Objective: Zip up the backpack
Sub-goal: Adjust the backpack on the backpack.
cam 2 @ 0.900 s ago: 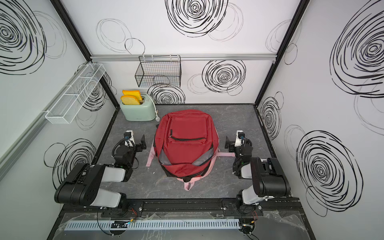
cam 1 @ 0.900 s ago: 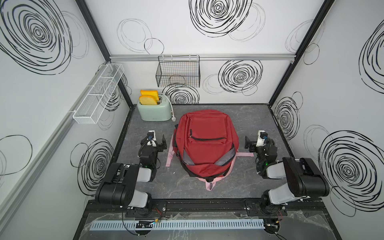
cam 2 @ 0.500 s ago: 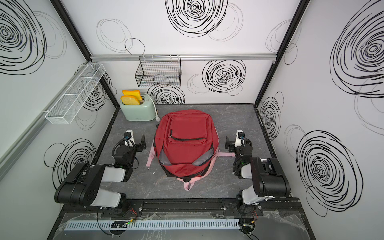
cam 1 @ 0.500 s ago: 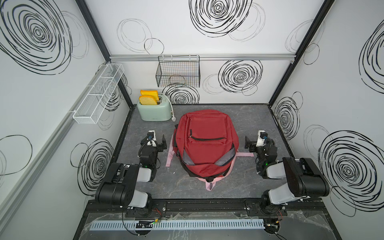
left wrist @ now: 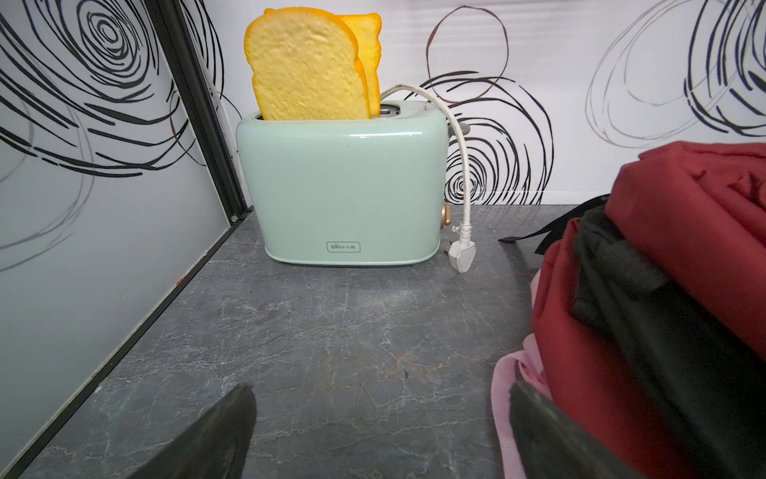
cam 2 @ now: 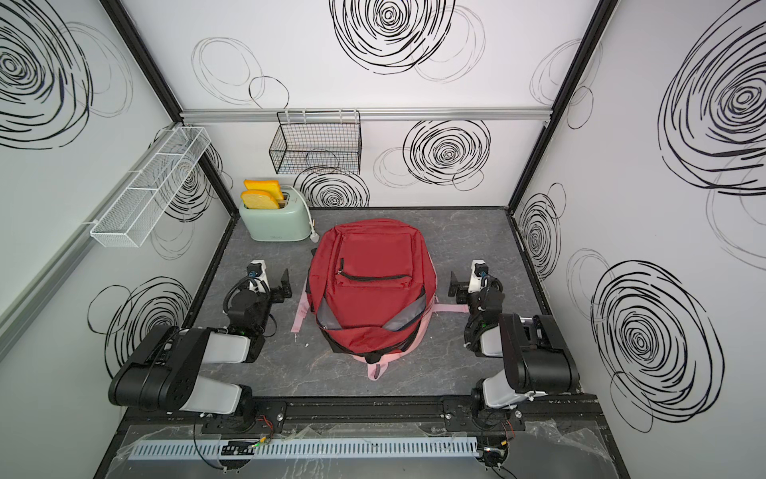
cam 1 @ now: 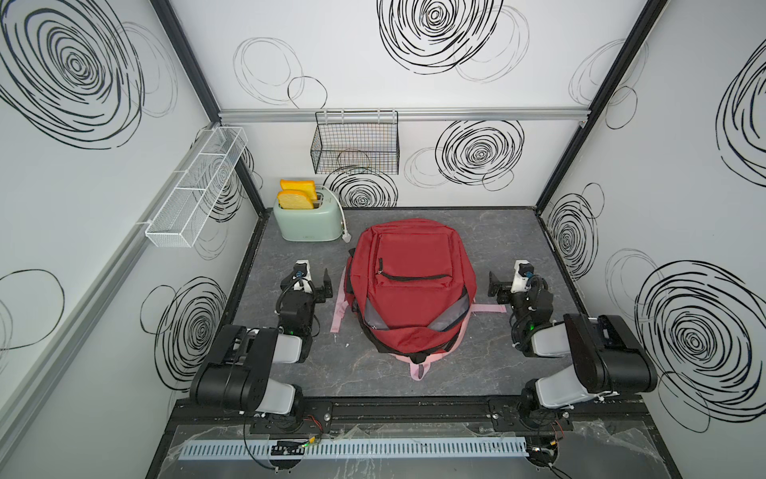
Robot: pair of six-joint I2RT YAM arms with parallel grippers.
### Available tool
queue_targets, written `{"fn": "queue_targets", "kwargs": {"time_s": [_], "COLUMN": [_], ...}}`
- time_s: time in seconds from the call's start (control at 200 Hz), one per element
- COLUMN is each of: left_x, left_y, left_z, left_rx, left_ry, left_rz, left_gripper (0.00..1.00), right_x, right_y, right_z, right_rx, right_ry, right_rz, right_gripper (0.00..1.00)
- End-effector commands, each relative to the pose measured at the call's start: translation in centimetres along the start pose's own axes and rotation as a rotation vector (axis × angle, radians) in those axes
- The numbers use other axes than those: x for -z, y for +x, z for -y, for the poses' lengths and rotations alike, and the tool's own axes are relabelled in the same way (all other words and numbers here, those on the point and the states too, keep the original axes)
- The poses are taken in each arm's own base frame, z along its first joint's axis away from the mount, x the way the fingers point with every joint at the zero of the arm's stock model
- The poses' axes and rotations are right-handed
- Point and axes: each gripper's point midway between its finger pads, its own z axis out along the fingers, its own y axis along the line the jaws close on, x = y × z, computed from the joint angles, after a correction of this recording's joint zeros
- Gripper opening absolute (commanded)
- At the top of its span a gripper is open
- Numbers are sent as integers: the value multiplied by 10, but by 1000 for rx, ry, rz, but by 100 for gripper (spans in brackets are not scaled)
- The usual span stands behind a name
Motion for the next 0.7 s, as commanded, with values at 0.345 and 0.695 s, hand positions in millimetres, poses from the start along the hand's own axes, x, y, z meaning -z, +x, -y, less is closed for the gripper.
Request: {"fn": "queue_targets", "kwargs": {"time_s": [0.345,0.695], "left_x": [-10,-22], "left_y": [-42,-78], "left_z": [4,3], "left_rx": [-14,193], "left_ry": [-38,-180], "left_rz": [15,-71], "left_gripper": [98,98], "right_x": [-1,-9], "right_y": [-29,-82], "right_z": [-5,-23], "right_rx": [39,24], "right_ry": [6,148], "right_rz": [34,-12], "right_gripper": [99,99]}}
